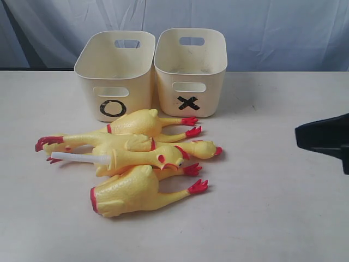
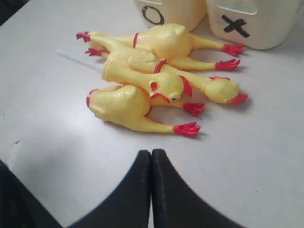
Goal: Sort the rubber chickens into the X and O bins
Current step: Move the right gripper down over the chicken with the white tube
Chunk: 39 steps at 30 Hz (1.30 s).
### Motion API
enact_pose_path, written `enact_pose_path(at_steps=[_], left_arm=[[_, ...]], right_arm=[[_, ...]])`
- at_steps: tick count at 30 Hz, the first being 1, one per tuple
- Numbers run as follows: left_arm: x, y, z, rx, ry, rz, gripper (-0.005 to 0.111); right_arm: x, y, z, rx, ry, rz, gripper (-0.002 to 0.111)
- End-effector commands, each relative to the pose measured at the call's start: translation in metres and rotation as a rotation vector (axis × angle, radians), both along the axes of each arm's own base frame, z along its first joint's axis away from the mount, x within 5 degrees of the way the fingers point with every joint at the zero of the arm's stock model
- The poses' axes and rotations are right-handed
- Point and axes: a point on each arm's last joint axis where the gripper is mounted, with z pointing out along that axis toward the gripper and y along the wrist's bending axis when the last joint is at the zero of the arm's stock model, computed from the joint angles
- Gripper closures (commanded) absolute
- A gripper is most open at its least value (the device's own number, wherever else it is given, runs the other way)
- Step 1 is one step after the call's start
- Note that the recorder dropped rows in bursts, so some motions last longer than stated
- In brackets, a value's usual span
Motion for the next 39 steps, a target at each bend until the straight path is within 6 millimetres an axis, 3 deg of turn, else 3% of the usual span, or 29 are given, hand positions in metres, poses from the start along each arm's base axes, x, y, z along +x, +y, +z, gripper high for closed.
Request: enact_pose_path(at_steps=[1,8,18,24,35,39], left_arm=[[0.0,0.0,-0.001,-0.005,0.001,0.008,0.107],[0.0,0.0,-0.001,-0.005,0.001,0.008,0.107],[0.0,0.0,-0.001,-0.005,0.001,0.008,0.107],[0.0,0.0,-0.001,-0.005,0.001,0.008,0.107],[0.0,0.0,-0.001,-0.005,0.001,0.008,0.107],[0.0,0.0,-0.001,-0.005,0.001,0.008,0.107]], right_arm=[[0.018,0.009,-0.006,-0.054,0.036,0.065,0.109],[0.041,0.032,-0.022,-0.149,-0.015,0.23,0.109],[0.068,0.084,-0.057,-0.285,-0.19,0.418,0.109],[0.072,0.113,-0.071,-0.329,-0.291,0.465,0.109],[0.081,0.183,-0.075,-0.348,-0.408,0.606,0.109],[0.089,0.2,-0.09,-0.442,-0.466,0.684,0.109]])
